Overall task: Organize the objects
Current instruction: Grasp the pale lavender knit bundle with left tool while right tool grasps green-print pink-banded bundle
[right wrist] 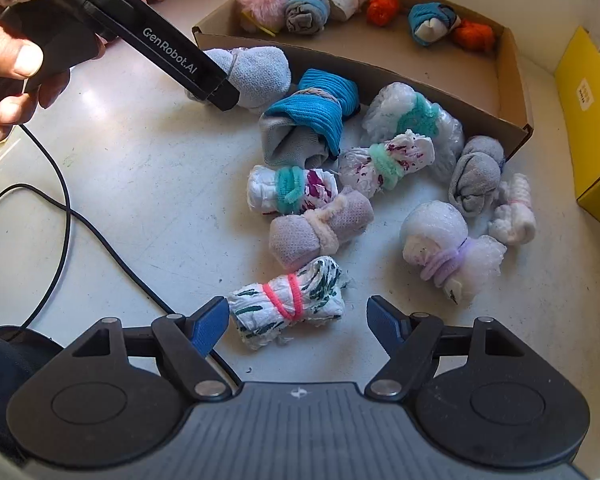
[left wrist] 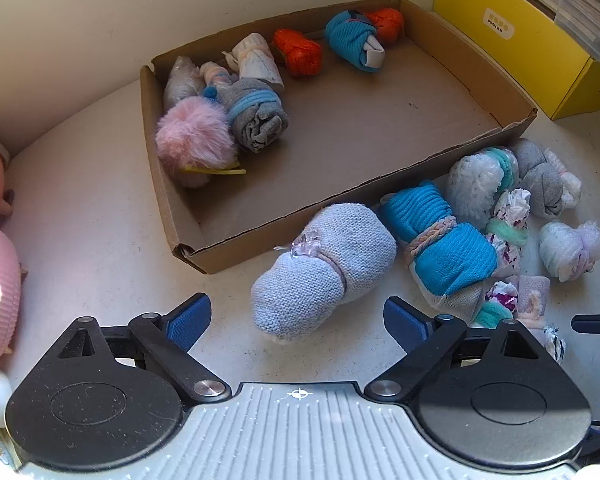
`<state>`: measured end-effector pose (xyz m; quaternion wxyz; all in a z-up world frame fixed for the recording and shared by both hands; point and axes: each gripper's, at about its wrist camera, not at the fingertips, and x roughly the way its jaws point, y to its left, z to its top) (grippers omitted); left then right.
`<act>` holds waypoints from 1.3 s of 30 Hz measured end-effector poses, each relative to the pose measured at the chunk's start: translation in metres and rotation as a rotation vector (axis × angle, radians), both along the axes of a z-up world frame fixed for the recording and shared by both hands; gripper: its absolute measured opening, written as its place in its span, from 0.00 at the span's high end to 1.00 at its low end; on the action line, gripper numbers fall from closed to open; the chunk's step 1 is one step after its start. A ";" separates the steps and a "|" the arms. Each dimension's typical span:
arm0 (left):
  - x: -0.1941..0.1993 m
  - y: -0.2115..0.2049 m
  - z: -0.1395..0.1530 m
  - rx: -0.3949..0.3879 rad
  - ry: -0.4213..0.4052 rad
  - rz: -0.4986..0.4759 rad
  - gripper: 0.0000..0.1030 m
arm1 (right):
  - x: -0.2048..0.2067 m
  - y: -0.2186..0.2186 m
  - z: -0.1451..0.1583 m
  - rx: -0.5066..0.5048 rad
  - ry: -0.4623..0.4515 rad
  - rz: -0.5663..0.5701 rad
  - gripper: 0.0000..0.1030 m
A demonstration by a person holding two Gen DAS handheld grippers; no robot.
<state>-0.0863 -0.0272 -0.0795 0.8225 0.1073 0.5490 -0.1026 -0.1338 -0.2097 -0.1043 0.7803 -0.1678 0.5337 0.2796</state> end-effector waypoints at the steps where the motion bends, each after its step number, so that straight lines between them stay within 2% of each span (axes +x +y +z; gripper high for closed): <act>1: 0.002 -0.002 -0.003 -0.001 0.006 -0.002 0.08 | 0.001 -0.003 0.000 -0.008 -0.004 -0.015 0.30; 6: -0.002 -0.015 -0.002 -0.058 0.051 -0.030 0.08 | 0.007 -0.029 0.007 -0.055 -0.027 -0.123 0.29; 12: -0.025 -0.032 0.012 -0.146 0.114 -0.119 0.08 | 0.017 -0.058 0.021 -0.011 -0.018 -0.267 0.29; 15: -0.035 -0.031 0.013 -0.094 0.119 -0.123 0.08 | 0.019 -0.059 0.026 0.027 -0.006 -0.283 0.29; 18: -0.031 -0.014 0.014 -0.071 0.115 -0.033 0.08 | 0.029 -0.049 0.021 0.057 0.024 -0.271 0.30; 22: -0.008 0.000 0.017 -0.050 0.079 0.056 0.08 | 0.036 -0.039 0.010 0.060 0.063 -0.266 0.40; 28: 0.014 -0.020 0.006 -0.023 0.052 0.026 0.08 | 0.040 -0.028 0.004 0.041 0.079 -0.244 0.47; 30: 0.018 -0.024 -0.001 -0.021 0.058 0.019 0.08 | 0.041 -0.025 0.001 0.033 0.093 -0.237 0.53; 32: 0.020 -0.028 -0.008 -0.013 0.064 -0.002 0.12 | 0.040 -0.023 -0.001 0.028 0.100 -0.229 0.56; 35: 0.017 -0.031 -0.012 0.008 0.065 -0.036 0.26 | 0.038 -0.022 -0.001 0.024 0.100 -0.226 0.59; 37: 0.016 -0.029 -0.013 -0.010 0.063 -0.045 0.44 | 0.038 -0.024 0.000 0.028 0.098 -0.240 0.68; 39: 0.015 -0.025 -0.014 -0.032 0.062 -0.039 0.45 | 0.038 -0.026 0.000 0.026 0.094 -0.248 0.71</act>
